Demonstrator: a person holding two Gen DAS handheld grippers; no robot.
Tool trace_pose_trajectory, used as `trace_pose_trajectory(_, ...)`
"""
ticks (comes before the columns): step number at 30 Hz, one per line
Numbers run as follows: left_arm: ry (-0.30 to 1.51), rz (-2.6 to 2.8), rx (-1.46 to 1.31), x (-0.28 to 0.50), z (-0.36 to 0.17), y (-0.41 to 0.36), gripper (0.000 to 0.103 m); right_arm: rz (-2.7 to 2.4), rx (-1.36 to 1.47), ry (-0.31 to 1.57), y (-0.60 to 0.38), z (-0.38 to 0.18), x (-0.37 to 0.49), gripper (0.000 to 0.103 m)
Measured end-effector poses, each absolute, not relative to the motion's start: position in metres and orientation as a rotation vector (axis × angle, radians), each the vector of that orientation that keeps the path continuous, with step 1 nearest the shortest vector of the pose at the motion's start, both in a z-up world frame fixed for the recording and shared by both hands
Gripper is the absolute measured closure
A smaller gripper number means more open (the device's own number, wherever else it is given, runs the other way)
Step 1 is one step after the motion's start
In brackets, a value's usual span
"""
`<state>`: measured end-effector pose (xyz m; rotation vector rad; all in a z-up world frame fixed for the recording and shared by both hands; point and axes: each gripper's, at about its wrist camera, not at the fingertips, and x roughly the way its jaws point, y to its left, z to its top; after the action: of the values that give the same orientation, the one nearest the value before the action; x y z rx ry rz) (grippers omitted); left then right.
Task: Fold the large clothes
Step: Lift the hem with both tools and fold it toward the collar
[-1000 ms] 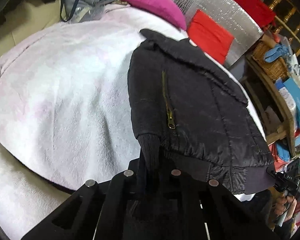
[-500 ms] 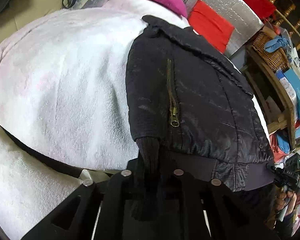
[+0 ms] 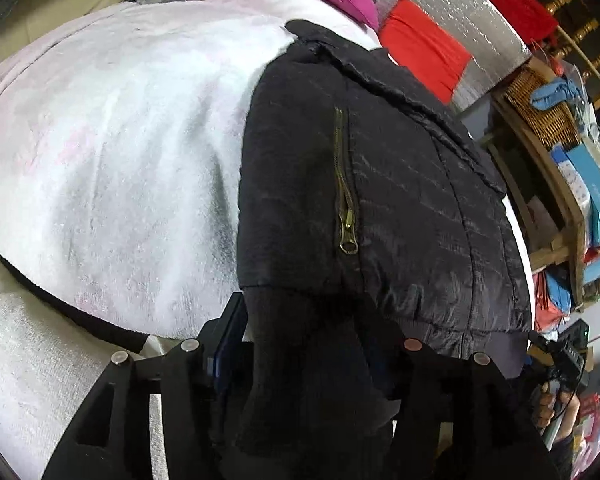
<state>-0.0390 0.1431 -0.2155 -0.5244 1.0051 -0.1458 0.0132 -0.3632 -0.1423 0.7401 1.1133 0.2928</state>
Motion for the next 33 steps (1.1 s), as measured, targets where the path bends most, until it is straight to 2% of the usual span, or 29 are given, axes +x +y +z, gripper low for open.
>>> trace_pose_trajectory(2,1.013,-0.153,-0.523,-0.04,-0.218,0.143,0.047,0.293,0.727,1.149,-0.359,-0.149,0.017,0.034)
trace_pose_trajectory(3,1.018,-0.158,-0.523,-0.041,-0.218,0.143,0.056,0.298,0.725,1.16,-0.357,-0.152,0.019,0.037)
trace_pose_trajectory(4,1.026,-0.175,-0.516,-0.04,-0.219,0.142,0.076,0.307,0.721,1.164,-0.356,-0.154,0.019,0.061)
trace_pose_trajectory(5,1.027,-0.169,-0.495,-0.041,-0.217,0.141,0.077,0.31,0.72,1.175,-0.354,-0.156,0.02,0.091)
trace_pose_trajectory(6,1.024,-0.166,-0.485,-0.042,-0.214,0.141,0.088,0.31,0.73,1.184,-0.353,-0.159,0.02,0.093)
trace_pose_trajectory(7,1.018,-0.167,-0.492,-0.043,-0.211,0.143,0.094,0.317,0.722,1.18,-0.352,-0.157,0.019,0.095)
trace_pose_trajectory(8,1.006,-0.169,-0.504,-0.044,-0.206,0.146,0.095,0.33,0.715,1.172,-0.351,-0.153,0.018,0.095)
trace_pose_trajectory(17,0.907,-0.211,-0.5,-0.071,-0.161,0.145,0.095,0.423,0.742,1.069,-0.363,-0.103,-0.008,0.095)
trace_pose_trajectory(33,0.909,-0.24,-0.517,-0.086,-0.158,0.154,0.095,0.439,0.719,1.088,-0.376,-0.088,-0.029,0.095)
